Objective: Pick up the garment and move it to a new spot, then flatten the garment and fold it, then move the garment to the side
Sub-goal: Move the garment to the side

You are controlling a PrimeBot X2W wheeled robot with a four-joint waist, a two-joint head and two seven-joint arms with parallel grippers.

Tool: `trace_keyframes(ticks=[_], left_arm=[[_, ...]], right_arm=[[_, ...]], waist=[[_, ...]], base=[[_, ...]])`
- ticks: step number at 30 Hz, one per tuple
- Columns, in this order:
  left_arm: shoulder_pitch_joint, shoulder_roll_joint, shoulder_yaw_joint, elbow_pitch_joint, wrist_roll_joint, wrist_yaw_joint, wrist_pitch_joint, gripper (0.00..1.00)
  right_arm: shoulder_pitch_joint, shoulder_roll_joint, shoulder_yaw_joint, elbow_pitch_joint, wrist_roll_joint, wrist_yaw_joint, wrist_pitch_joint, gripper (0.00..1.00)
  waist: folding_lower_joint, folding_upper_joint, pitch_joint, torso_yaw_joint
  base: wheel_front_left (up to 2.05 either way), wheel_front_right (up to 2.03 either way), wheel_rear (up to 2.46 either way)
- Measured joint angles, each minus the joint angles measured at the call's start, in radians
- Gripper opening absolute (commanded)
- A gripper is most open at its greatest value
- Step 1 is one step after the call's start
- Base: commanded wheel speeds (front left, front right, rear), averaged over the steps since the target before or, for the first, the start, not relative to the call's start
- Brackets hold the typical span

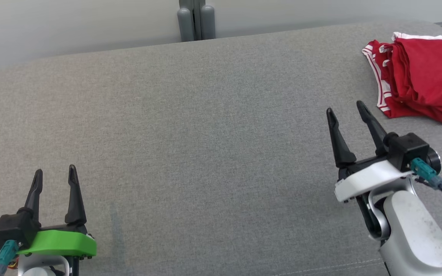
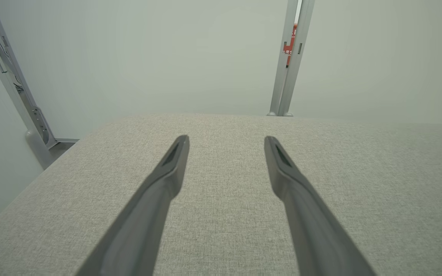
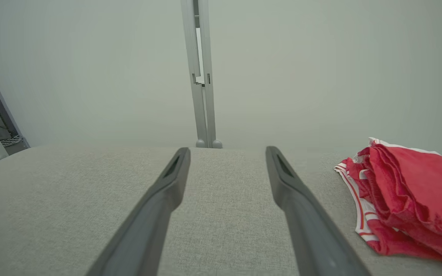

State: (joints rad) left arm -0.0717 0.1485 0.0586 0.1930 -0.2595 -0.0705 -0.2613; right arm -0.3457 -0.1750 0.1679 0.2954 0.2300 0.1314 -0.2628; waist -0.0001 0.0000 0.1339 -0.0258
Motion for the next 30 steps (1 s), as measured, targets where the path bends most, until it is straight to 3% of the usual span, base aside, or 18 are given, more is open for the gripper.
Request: trace_keyframes(ticks=[15, 30], left_arm=[[0.005, -0.016, -0.021, 0.04, 0.02, -0.017, -0.001, 1.0], [0.012, -0.017, -0.014, 0.051, 0.026, -0.024, -0.001, 1.0]], right_arm=[[0.194, 0.072, -0.108, -0.106, -0.035, 0.0, 0.0, 1.0], [0.238, 0.091, -0.127, -0.129, -0.042, 0.0, 0.0, 1.0]], waist=[[0.0, 0.0, -0.05, 0.014], [0.0, 0.0, -0.077, 0.025]], base=[[0.0, 0.0, 0.0], [0.0, 0.0, 0.0]])
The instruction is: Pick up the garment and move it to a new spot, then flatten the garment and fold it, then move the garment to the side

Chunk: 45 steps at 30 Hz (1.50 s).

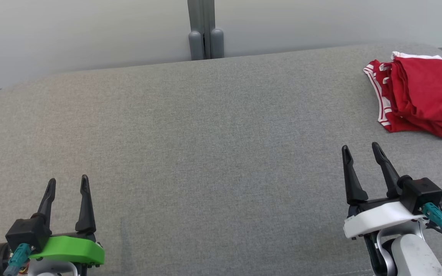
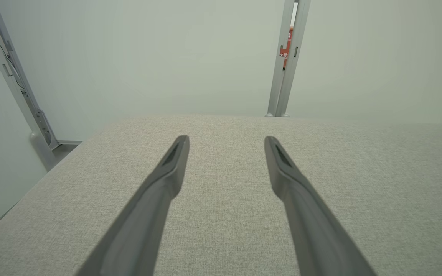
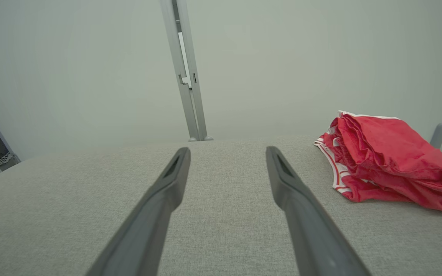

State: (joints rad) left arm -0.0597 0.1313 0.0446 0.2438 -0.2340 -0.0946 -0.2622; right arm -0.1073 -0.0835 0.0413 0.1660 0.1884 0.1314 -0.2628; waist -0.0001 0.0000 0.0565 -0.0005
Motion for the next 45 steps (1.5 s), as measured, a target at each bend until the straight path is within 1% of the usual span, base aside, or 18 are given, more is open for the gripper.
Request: trace_keyframes(ticks=[8, 9, 14, 16, 27, 28, 45], left_arm=[[0.005, -0.003, 0.009, 0.004, 0.007, 0.003, 0.0, 1.0], [0.005, -0.005, 0.01, 0.002, 0.007, 0.003, 0.0, 0.0], [0.017, -0.025, 0.007, 0.045, 0.003, 0.002, 0.007, 0.0], [0.019, -0.029, 0.01, 0.054, -0.021, 0.002, 0.021, 0.0], [0.018, -0.036, 0.017, 0.05, -0.219, -0.001, 0.072, 0.0], [0.018, -0.038, 0.018, 0.048, -0.258, -0.002, 0.081, 0.0], [0.012, -0.048, 0.027, 0.036, -0.516, -0.01, 0.148, 0.0]], right_arm=[[0.006, 0.002, 0.004, 0.006, 0.002, 0.0, 0.0, 1.0], [0.006, 0.002, 0.004, 0.007, 0.002, 0.0, 0.0, 0.0], [0.03, 0.012, 0.007, 0.049, 0.003, 0.0, 0.002, 0.0], [0.037, 0.012, 0.006, 0.055, 0.029, 0.0, 0.011, 0.0], [0.037, 0.013, -0.015, 0.057, 0.238, 0.0, 0.062, 0.0], [0.037, 0.013, -0.019, 0.058, 0.273, 0.0, 0.07, 0.0], [0.034, 0.016, -0.048, 0.062, 0.54, 0.0, 0.139, 0.0]], waist=[[0.0, 0.0, -0.013, 0.003], [0.0, 0.0, -0.014, 0.004], [0.0, 0.0, -0.015, 0.004], [0.0, 0.0, -0.016, 0.004], [0.0, 0.0, -0.019, 0.004], [0.0, 0.0, -0.02, 0.004], [0.0, 0.0, -0.025, 0.003]], base=[[0.0, 0.0, 0.0], [0.0, 0.0, 0.0], [0.0, 0.0, 0.0], [0.0, 0.0, 0.0], [0.0, 0.0, 0.0], [0.0, 0.0, 0.0], [0.0, 0.0, 0.0]])
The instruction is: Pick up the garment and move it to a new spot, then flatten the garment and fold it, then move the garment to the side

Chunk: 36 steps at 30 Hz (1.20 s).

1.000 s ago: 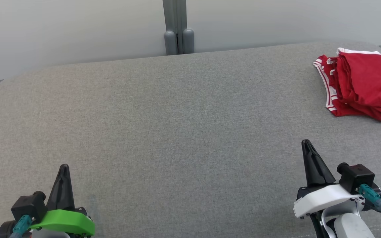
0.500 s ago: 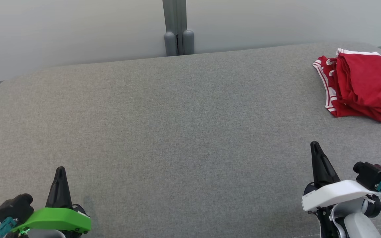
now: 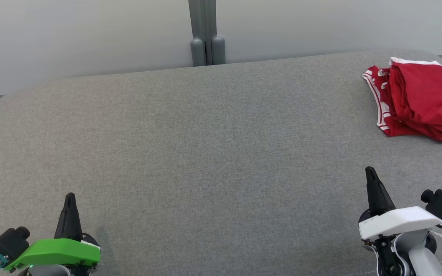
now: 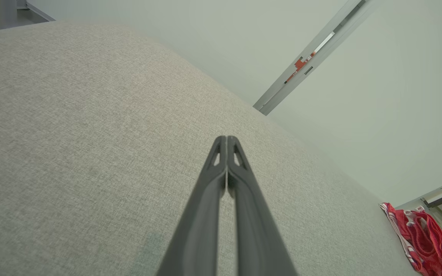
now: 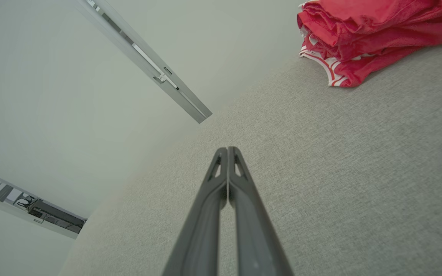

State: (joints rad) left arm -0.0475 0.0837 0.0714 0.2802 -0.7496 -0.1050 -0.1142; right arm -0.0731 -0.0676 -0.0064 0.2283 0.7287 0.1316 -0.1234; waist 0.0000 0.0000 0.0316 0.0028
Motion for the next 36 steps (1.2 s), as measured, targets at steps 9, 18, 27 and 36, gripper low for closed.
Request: trace_keyframes(ticks=[9, 18, 27, 36], left_arm=[[-0.007, -0.005, 0.006, -0.005, -0.117, -0.001, 0.031, 0.0], [-0.011, -0.008, 0.012, -0.01, -0.22, -0.002, 0.059, 0.0], [-0.02, -0.011, 0.017, -0.014, -0.319, -0.009, 0.086, 0.0], [-0.025, -0.015, 0.021, -0.016, -0.412, -0.01, 0.11, 0.0]], right_arm=[[-0.003, 0.002, -0.013, 0.002, 0.12, 0.0, 0.03, 0.0], [-0.006, 0.004, -0.026, 0.004, 0.229, 0.0, 0.061, 0.0], [-0.012, 0.006, -0.038, 0.006, 0.331, 0.0, 0.088, 0.0], [-0.014, 0.007, -0.049, 0.007, 0.426, 0.0, 0.114, 0.0]], waist=[[0.0, 0.0, -0.003, 0.0], [0.0, 0.0, -0.005, -0.001], [0.0, 0.0, -0.008, -0.001], [0.0001, 0.0, -0.011, -0.001]], base=[[0.0, 0.0, 0.0], [0.0, 0.0, 0.0], [0.0, 0.0, 0.0], [0.0, 0.0, 0.0]])
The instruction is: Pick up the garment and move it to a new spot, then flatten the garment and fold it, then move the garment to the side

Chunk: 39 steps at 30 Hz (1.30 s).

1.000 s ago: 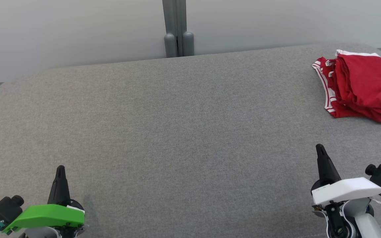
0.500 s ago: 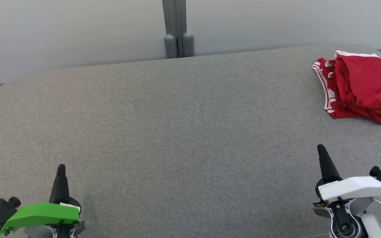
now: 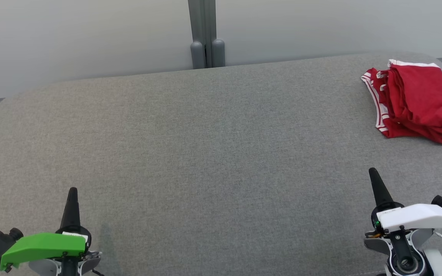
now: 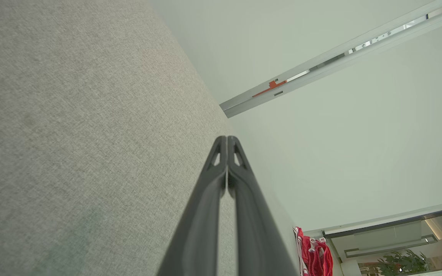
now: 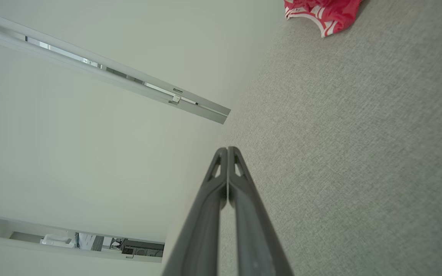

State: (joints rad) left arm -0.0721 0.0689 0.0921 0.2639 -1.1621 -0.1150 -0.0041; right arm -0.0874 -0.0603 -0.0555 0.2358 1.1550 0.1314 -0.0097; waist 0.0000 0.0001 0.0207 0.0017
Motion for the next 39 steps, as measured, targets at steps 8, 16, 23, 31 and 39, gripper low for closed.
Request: trace_keyframes(ticks=[8, 16, 23, 31, 39], left_arm=[[-0.004, -0.004, 0.003, -0.003, -0.078, -0.001, 0.021, 0.0], [-0.009, -0.007, 0.006, -0.005, -0.147, -0.004, 0.038, 0.0], [-0.012, -0.01, 0.009, -0.007, -0.205, -0.006, 0.056, 0.0], [-0.02, -0.012, 0.012, -0.009, -0.266, -0.008, 0.07, 0.0], [-0.021, -0.014, 0.014, -0.012, -0.324, -0.009, 0.087, 0.0]], right_arm=[[-0.001, 0.002, -0.009, 0.001, 0.077, 0.0, 0.019, 0.0], [-0.005, 0.003, -0.019, 0.002, 0.148, 0.0, 0.038, 0.0], [-0.006, 0.004, -0.026, 0.003, 0.207, -0.001, 0.054, 0.0], [-0.009, 0.005, -0.033, 0.004, 0.268, -0.001, 0.071, 0.0], [-0.01, 0.007, -0.04, 0.006, 0.328, -0.001, 0.088, 0.0]], waist=[[0.0, 0.0, -0.002, 0.0], [0.0, 0.0, -0.005, 0.0], [0.0, 0.0, -0.007, -0.001], [0.0, 0.0, -0.009, -0.001], [0.0, 0.0, -0.012, -0.001]], base=[[0.0, 0.0, 0.0], [0.0, 0.0, 0.0], [0.0, 0.0, 0.0], [0.0, 0.0, 0.0], [0.0, 0.0, 0.0]])
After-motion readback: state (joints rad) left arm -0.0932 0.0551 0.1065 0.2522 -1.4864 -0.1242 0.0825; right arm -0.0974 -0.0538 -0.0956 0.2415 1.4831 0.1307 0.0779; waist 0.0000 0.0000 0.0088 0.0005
